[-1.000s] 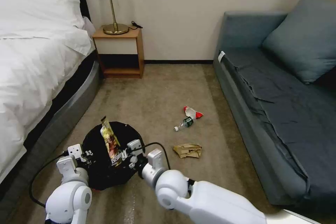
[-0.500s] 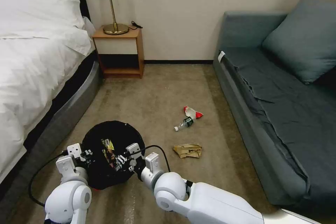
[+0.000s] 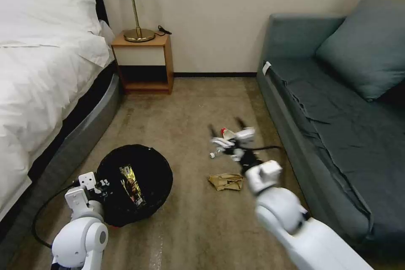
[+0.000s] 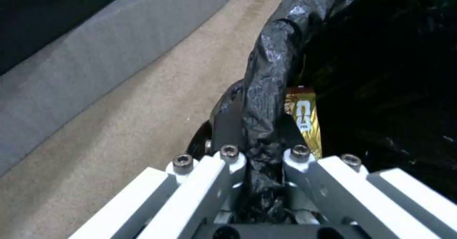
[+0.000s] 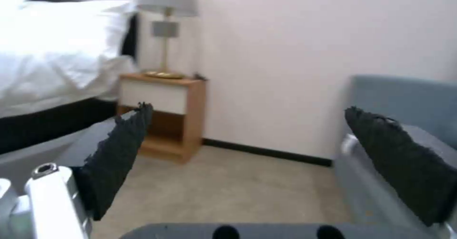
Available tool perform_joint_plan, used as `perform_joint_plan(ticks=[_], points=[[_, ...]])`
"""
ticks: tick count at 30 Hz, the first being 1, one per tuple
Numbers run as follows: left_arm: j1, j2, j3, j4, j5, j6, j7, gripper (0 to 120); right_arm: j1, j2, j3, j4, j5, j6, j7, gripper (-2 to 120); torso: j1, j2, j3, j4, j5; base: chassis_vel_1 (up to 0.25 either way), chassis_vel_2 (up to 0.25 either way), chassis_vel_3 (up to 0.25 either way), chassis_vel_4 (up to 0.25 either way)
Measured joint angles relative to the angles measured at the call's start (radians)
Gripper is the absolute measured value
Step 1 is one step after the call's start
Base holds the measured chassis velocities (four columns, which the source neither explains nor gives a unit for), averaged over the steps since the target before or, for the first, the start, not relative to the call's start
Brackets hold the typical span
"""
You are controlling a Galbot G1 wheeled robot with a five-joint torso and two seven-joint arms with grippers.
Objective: Pick up the trash bin, then pick up the garbage on the floor and place it into the trash bin.
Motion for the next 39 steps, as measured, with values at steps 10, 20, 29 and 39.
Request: perform_joint_plan(ticks=[10,20,29,39], points=[[0.001,0.005,-0.012,-0.003,-0.005,-0.009,0.002,4,-0.272,0.234,0.109,0.1,-0.197,0.033,0.067,100,0.0,0.0,0.0,0.0,0.0,0.0,0.0,0.0,0.0],[0.004,0.006,-0.015,-0.003,-0.007,-0.013,0.003,4,-0.276,0.242,0.105,0.062,-0.215,0.051,0.053,100,0.0,0.0,0.0,0.0001,0.0001,0.0,0.0,0.0,0.0],[0.004,0.006,-0.016,-0.005,-0.007,-0.013,0.003,4,-0.258,0.232,0.097,0.039,-0.203,0.053,0.048,100,0.0,0.0,0.0,0.0002,0.0003,-0.079,0.079,0.074,-0.074],[0.0,0.006,-0.016,-0.003,-0.007,-0.014,0.003,4,-0.24,0.226,0.094,0.024,-0.195,0.054,0.047,100,0.0,0.0,0.0,0.0001,0.0002,-0.176,0.174,0.169,-0.169]])
